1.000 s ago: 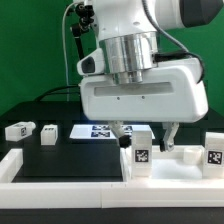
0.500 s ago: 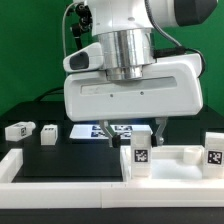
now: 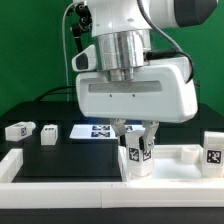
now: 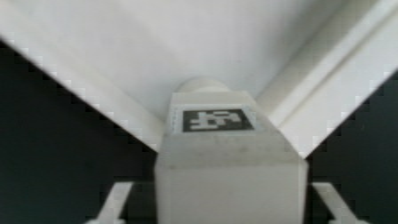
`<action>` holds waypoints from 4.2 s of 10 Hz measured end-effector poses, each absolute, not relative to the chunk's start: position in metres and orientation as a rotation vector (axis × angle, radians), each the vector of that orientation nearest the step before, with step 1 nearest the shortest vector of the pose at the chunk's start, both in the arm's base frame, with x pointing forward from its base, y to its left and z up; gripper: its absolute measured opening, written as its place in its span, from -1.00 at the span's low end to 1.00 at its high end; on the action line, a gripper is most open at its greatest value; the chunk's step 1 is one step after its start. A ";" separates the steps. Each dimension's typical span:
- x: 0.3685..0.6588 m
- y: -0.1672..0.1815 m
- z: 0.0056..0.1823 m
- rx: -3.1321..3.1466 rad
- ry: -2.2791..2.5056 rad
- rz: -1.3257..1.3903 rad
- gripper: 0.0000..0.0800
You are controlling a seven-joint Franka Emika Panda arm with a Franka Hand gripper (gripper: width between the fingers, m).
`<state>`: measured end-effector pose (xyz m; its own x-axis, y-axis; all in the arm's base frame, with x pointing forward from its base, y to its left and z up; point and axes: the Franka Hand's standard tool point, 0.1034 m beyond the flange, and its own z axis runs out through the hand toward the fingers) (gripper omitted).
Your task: Assemble square table
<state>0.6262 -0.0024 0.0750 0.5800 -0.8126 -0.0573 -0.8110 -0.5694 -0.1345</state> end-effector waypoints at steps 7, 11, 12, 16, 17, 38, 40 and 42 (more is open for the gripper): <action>0.623 0.002 0.071 -1.877 2.241 0.103 -0.08; 0.624 0.013 0.072 -2.449 1.674 -0.008 0.55; 0.624 0.012 0.072 -2.497 1.603 -0.015 0.61; 0.624 0.013 0.071 -2.844 0.947 -0.089 0.62; 0.624 0.013 0.071 -2.828 0.985 -0.086 0.62; 0.628 0.010 0.065 -2.734 1.259 -0.015 0.62; 0.631 0.007 0.067 -2.904 0.868 -0.067 0.62; 0.631 0.007 0.066 -2.880 0.946 -0.060 0.31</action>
Offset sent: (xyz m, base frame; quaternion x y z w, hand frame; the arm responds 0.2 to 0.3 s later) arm 0.0254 0.0213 -0.0009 0.1721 -0.0659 0.4688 0.8639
